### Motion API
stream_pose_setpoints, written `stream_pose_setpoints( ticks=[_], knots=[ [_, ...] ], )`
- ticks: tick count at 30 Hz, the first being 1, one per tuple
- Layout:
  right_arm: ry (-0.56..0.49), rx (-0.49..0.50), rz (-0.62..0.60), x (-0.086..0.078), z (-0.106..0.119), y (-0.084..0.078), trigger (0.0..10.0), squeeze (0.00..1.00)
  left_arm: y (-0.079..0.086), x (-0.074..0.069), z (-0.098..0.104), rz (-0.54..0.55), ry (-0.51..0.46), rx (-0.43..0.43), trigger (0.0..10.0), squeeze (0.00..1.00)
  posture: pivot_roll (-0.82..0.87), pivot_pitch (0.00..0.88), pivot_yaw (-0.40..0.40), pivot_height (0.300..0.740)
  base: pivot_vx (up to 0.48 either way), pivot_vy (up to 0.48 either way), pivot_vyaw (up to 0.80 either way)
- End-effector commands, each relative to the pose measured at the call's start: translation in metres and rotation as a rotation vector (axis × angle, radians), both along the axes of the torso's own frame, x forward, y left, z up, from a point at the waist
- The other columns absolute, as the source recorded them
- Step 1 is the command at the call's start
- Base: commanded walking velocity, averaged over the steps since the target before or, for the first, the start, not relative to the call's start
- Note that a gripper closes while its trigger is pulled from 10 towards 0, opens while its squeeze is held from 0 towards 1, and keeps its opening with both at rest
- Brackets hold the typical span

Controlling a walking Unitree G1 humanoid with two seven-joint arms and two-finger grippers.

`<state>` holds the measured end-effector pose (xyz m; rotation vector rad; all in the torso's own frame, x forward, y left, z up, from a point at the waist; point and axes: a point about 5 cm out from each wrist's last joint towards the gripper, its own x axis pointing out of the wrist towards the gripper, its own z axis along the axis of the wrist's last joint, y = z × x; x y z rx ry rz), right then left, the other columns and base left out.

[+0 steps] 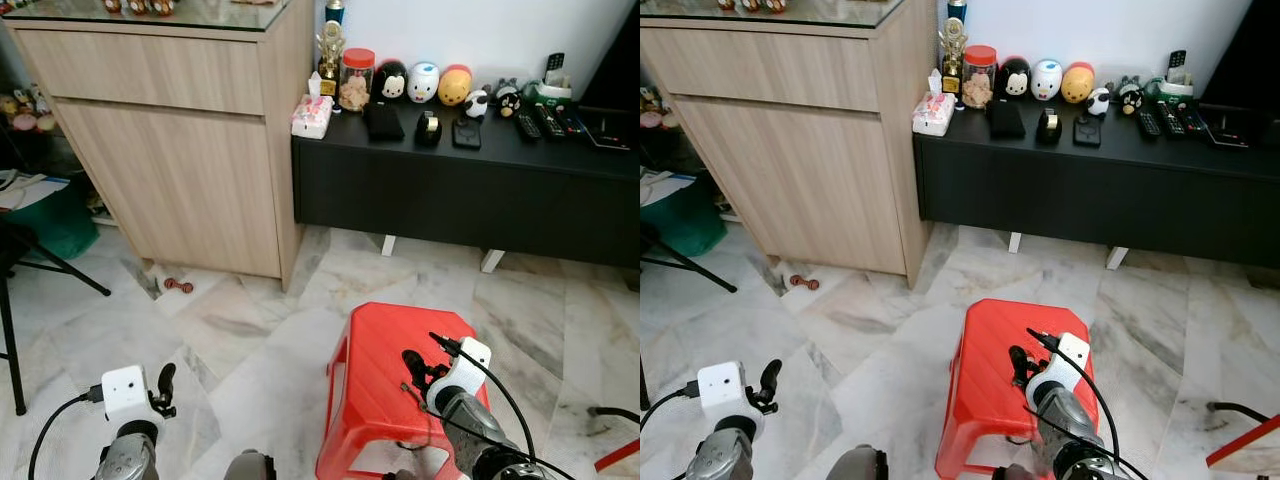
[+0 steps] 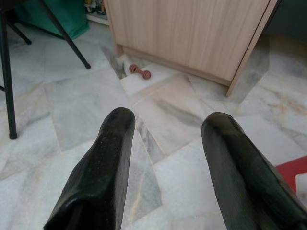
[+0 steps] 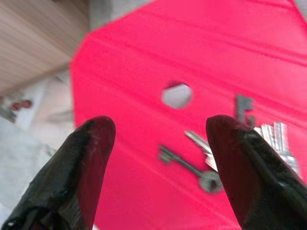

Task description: Hang keys on a hook

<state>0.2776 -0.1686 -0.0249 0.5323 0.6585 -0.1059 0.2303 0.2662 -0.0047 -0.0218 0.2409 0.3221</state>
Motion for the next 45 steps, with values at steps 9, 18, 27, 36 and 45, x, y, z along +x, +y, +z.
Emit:
stream_pose_setpoints(
  ticks=[9, 18, 27, 36, 45],
  knots=[
    [0.130, 0.044, 0.040, -0.007, -0.008, 0.016, 10.0, 0.00, -0.001, -0.011, -0.001, -0.011, -0.010, 0.021, 10.0, 0.00, 0.13, 0.170, -0.090, 0.655, 0.000, 0.000, 0.00],
    [0.172, 0.110, -0.015, -0.011, -0.010, 0.012, 10.0, 0.00, -0.005, -0.018, -0.004, -0.014, 0.002, 0.022, 10.0, 0.00, 0.13, 0.180, -0.098, 0.655, 0.000, 0.000, 0.00],
    [0.174, 0.121, -0.050, -0.008, -0.008, 0.009, 10.0, 0.00, -0.003, -0.021, -0.004, -0.006, 0.010, 0.024, 10.0, 0.00, 0.13, 0.188, -0.103, 0.655, 0.000, 0.000, 0.00],
    [0.167, 0.103, -0.078, -0.010, -0.009, 0.007, 10.0, 0.00, -0.003, -0.027, -0.004, 0.004, 0.012, 0.033, 10.0, 0.00, 0.13, 0.222, -0.110, 0.655, 0.000, 0.000, 0.00],
    [0.158, 0.089, -0.077, -0.005, -0.006, 0.008, 2.8, 0.00, -0.005, -0.030, -0.004, -0.001, 0.016, 0.037, 10.0, 0.00, 0.13, 0.241, -0.112, 0.655, 0.000, 0.000, 0.00]
  ],
)
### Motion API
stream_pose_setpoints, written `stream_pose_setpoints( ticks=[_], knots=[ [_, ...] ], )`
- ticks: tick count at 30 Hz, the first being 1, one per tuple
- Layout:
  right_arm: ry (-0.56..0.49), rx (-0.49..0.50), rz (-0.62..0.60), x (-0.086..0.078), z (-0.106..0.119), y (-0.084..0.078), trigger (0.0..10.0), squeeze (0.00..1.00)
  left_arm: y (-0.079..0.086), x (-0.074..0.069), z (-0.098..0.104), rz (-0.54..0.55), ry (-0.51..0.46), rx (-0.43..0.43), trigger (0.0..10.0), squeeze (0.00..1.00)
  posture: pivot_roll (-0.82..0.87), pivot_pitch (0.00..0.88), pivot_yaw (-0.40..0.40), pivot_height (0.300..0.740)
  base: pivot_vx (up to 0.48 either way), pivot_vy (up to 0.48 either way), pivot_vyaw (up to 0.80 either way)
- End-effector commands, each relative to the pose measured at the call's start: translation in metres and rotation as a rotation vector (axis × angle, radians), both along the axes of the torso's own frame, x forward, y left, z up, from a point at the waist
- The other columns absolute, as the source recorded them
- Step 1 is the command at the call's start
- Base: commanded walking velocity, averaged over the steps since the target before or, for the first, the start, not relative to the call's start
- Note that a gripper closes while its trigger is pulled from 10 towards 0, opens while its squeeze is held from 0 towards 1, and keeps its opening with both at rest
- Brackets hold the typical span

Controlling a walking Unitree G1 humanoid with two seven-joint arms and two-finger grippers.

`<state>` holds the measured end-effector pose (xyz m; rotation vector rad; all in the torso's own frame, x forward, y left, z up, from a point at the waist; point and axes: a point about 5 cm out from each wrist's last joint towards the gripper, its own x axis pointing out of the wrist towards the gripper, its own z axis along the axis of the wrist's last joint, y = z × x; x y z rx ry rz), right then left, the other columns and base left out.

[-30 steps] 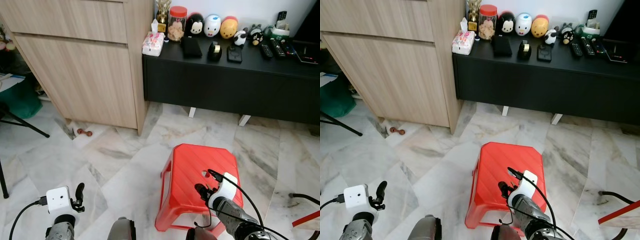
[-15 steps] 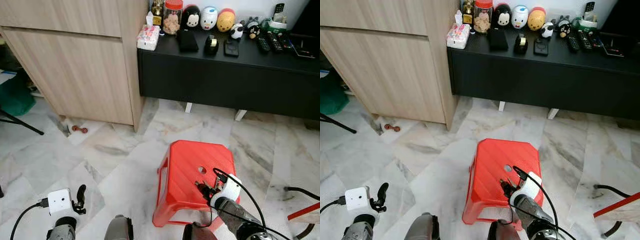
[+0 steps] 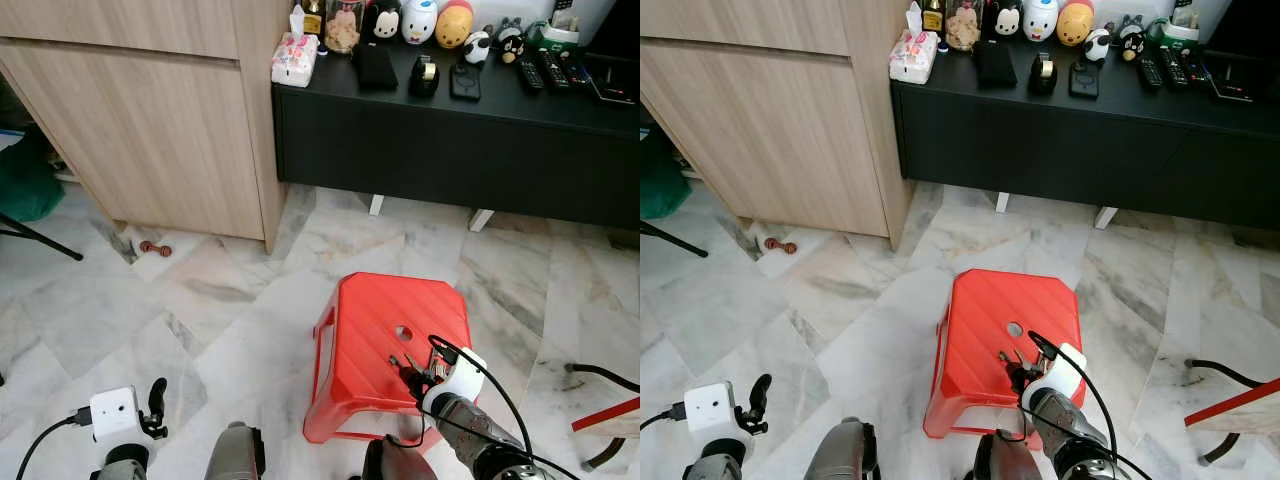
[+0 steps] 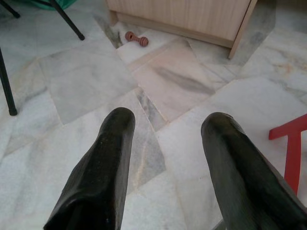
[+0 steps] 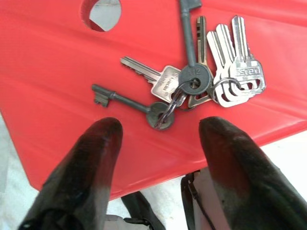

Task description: Hang keys on a hook

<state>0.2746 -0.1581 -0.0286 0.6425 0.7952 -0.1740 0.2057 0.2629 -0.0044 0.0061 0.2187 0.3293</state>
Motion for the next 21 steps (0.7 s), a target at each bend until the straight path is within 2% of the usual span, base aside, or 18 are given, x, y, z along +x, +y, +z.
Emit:
stream_pose_setpoints(
  ticks=[1, 20, 21],
  knots=[
    [0.012, -0.011, -0.011, -0.003, -0.002, -0.003, 10.0, 0.00, -0.002, -0.006, -0.005, -0.005, 0.034, 0.006, 10.0, 0.00, 0.14, 0.245, -0.112, 0.655, 0.000, 0.000, 0.00],
    [-0.058, 0.004, -0.030, -0.001, 0.000, -0.008, 10.0, 0.00, -0.004, -0.018, -0.006, -0.013, 0.051, 0.017, 10.0, 0.00, 0.14, 0.276, -0.117, 0.655, 0.000, 0.000, 0.00],
    [-0.061, 0.006, -0.029, -0.001, 0.000, -0.008, 8.0, 0.00, -0.004, -0.019, -0.006, -0.013, 0.053, 0.017, 10.0, 0.00, 0.14, 0.278, -0.117, 0.655, 0.000, 0.000, 0.00]
  ],
)
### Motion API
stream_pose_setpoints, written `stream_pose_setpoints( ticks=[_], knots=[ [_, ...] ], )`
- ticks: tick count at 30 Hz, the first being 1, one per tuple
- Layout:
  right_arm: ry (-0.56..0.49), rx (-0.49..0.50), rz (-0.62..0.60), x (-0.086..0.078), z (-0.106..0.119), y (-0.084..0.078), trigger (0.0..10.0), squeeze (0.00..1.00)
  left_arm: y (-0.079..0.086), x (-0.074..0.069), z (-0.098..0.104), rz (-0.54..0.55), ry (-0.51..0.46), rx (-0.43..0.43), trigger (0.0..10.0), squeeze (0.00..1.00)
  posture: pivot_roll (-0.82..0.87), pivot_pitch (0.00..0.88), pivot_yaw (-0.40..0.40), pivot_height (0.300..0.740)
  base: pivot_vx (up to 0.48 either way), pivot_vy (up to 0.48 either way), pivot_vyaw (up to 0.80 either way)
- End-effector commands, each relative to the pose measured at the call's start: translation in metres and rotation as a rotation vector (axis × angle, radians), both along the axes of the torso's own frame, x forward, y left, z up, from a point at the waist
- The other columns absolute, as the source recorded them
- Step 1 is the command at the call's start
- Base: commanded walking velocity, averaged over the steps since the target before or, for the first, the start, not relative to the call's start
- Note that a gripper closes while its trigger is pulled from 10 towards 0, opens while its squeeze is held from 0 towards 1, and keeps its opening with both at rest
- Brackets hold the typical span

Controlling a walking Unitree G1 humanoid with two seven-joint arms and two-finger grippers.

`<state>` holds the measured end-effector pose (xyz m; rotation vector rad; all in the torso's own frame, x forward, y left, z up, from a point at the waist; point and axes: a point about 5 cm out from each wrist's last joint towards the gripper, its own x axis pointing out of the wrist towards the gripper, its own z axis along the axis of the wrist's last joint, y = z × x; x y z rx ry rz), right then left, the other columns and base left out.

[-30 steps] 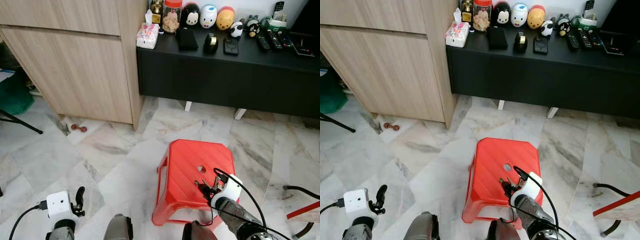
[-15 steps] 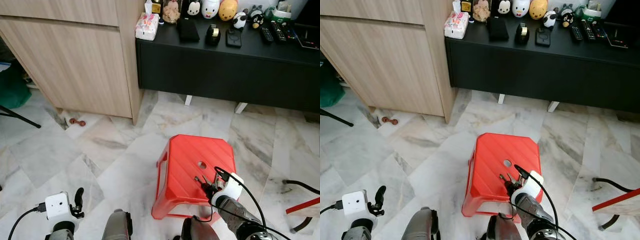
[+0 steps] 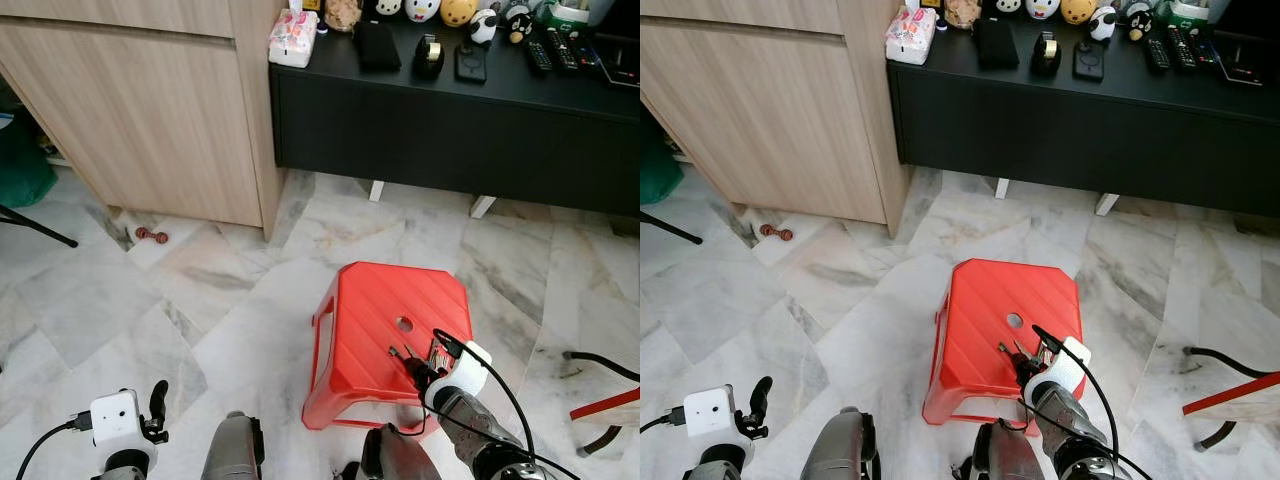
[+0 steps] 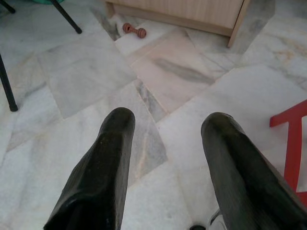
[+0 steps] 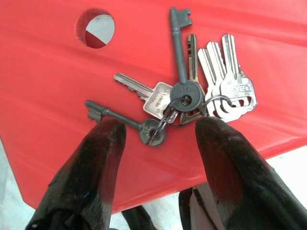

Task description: Hang keys on a hook

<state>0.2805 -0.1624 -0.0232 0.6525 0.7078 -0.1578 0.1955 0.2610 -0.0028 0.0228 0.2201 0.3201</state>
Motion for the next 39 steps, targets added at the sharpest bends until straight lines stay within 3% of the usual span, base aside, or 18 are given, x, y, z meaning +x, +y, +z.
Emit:
stream_pose_setpoints(
  ticks=[1, 2, 3, 4, 18, 39],
  knots=[
    [0.024, 0.008, -0.014, -0.0066, -0.0057, -0.0032, 8.0, 0.00, -0.0023, -0.0088, -0.0075, -0.002, 0.050, 0.003, 10.0, 0.00, 0.14, 0.278, -0.117, 0.655, 0.000, 0.000, 0.00],
    [0.021, 0.012, -0.014, -0.0066, -0.0057, -0.0030, 1.7, 0.00, -0.0024, -0.0095, -0.0077, -0.002, 0.052, 0.003, 10.0, 0.00, 0.14, 0.279, -0.117, 0.655, 0.000, 0.000, 0.00],
    [0.021, 0.012, -0.014, -0.0066, -0.0057, -0.0030, 1.7, 0.00, -0.0024, -0.0095, -0.0077, -0.002, 0.052, 0.003, 10.0, 0.00, 0.14, 0.279, -0.117, 0.655, 0.000, 0.000, 0.00],
    [0.021, 0.013, -0.008, -0.0067, -0.0058, -0.0024, 0.0, 0.00, -0.0025, -0.0100, -0.0081, -0.002, 0.055, 0.003, 10.0, 0.00, 0.14, 0.280, -0.118, 0.655, 0.000, 0.000, 0.00],
    [0.028, 0.022, 0.017, -0.0083, -0.0078, 0.0058, 0.0, 0.00, -0.0013, -0.0124, -0.0111, 0.002, 0.074, 0.003, 10.0, 0.00, 0.15, 0.284, -0.121, 0.655, 0.000, 0.000, 0.00],
    [0.013, 0.012, 0.011, -0.0137, -0.0118, 0.0045, 0.0, 0.00, -0.0006, -0.0160, -0.0153, 0.000, 0.096, 0.002, 10.0, 0.00, 0.15, 0.287, -0.117, 0.655, 0.000, 0.000, 0.00]
  ],
)
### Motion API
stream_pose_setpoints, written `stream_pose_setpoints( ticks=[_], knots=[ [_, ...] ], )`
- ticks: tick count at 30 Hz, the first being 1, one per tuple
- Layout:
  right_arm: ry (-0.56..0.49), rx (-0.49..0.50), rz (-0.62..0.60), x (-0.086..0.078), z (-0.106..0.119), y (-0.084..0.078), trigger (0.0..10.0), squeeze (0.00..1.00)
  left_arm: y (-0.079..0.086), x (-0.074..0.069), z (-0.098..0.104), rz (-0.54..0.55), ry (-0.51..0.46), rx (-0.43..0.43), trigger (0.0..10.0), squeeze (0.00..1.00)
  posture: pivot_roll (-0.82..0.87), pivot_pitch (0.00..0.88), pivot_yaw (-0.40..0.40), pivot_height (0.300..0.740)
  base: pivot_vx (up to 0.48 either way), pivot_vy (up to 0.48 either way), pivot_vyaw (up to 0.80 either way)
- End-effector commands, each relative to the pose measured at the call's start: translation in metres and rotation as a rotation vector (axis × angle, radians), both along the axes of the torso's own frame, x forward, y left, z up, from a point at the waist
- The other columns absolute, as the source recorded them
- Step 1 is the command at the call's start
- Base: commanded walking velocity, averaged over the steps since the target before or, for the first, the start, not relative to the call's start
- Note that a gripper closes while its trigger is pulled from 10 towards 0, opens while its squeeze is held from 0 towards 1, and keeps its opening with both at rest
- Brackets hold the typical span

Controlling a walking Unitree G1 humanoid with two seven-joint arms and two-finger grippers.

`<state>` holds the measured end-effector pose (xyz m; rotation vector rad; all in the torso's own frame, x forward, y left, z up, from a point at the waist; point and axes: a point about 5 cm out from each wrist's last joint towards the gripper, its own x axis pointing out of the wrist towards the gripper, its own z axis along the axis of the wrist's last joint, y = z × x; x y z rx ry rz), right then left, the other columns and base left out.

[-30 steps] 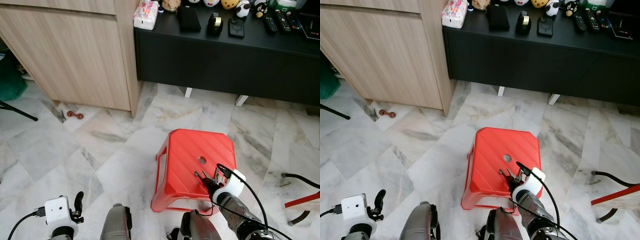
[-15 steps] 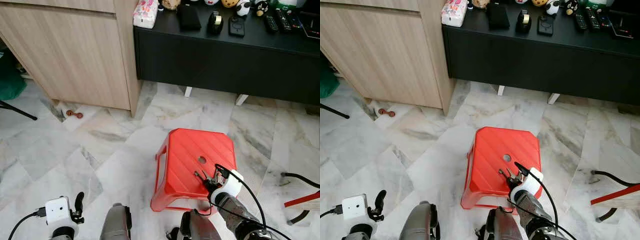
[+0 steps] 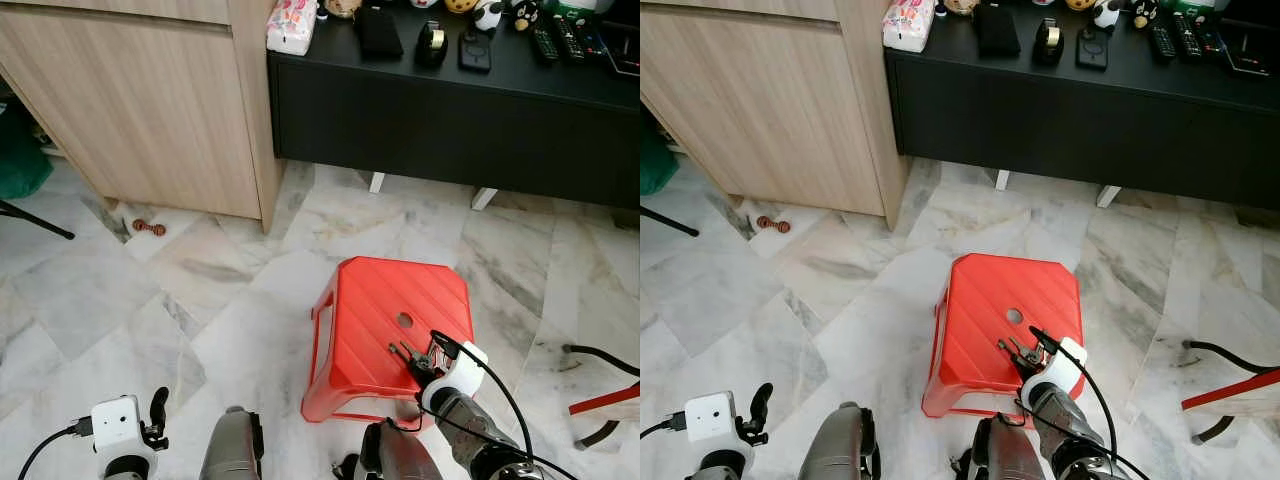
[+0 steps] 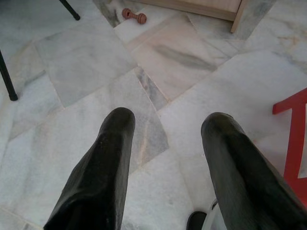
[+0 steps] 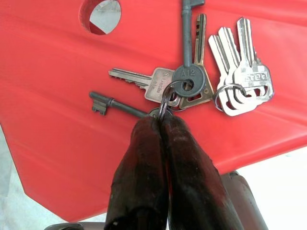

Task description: Hang keys on a hook

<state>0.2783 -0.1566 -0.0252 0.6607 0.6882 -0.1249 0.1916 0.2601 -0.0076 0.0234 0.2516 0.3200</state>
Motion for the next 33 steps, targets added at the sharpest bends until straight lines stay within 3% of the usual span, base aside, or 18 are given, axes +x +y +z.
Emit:
stream_pose_setpoints(
  ticks=[1, 3, 11, 12, 13, 17, 25, 33],
  knots=[
    [0.009, -0.093, -0.003, -0.008, -0.006, -0.006, 0.0, 0.00, 0.000, -0.011, -0.010, -0.001, 0.064, 0.007, 10.0, 0.00, 0.15, 0.285, -0.117, 0.655, 0.000, 0.000, 0.00],
    [-0.097, -0.242, 0.063, 0.002, 0.005, -0.009, 0.0, 0.00, 0.000, -0.010, -0.010, 0.000, 0.064, 0.006, 10.0, 0.00, 0.15, 0.277, -0.116, 0.655, 0.000, 0.000, 0.00],
    [-0.265, -0.330, 0.034, 0.014, 0.025, -0.020, 0.0, 0.00, -0.001, -0.002, -0.012, 0.002, 0.077, 0.001, 10.0, 0.00, 0.14, 0.236, -0.109, 0.655, 0.000, 0.000, 0.00],
    [-0.288, -0.328, 0.032, 0.014, 0.027, -0.020, 2.4, 0.00, -0.001, -0.001, -0.012, 0.002, 0.079, 0.001, 10.0, 0.00, 0.14, 0.231, -0.107, 0.655, 0.000, 0.000, 0.00],
    [-0.335, -0.350, 0.030, 0.014, 0.032, -0.020, 10.0, 0.00, -0.001, 0.002, -0.013, 0.002, 0.083, 0.000, 10.0, 0.00, 0.13, 0.218, -0.103, 0.655, 0.000, 0.000, 0.00],
    [-0.372, -0.385, 0.013, 0.015, 0.036, -0.021, 10.0, 0.00, 0.000, 0.005, -0.013, 0.003, 0.092, 0.001, 10.0, 0.00, 0.13, 0.198, -0.097, 0.655, 0.000, 0.000, 0.00],
    [-0.546, -0.595, 0.011, 0.011, 0.062, -0.027, 10.0, 0.00, 0.003, 0.019, -0.017, 0.015, 0.146, -0.003, 10.0, 0.00, 0.12, 0.114, -0.078, 0.655, 0.000, 0.000, 0.00],
    [-0.601, -0.625, -0.025, 0.013, 0.075, -0.033, 10.0, 0.00, 0.001, 0.031, -0.017, 0.020, 0.162, -0.026, 10.0, 0.00, 0.11, 0.075, -0.073, 0.655, 0.000, 0.000, 0.00]
  ],
)
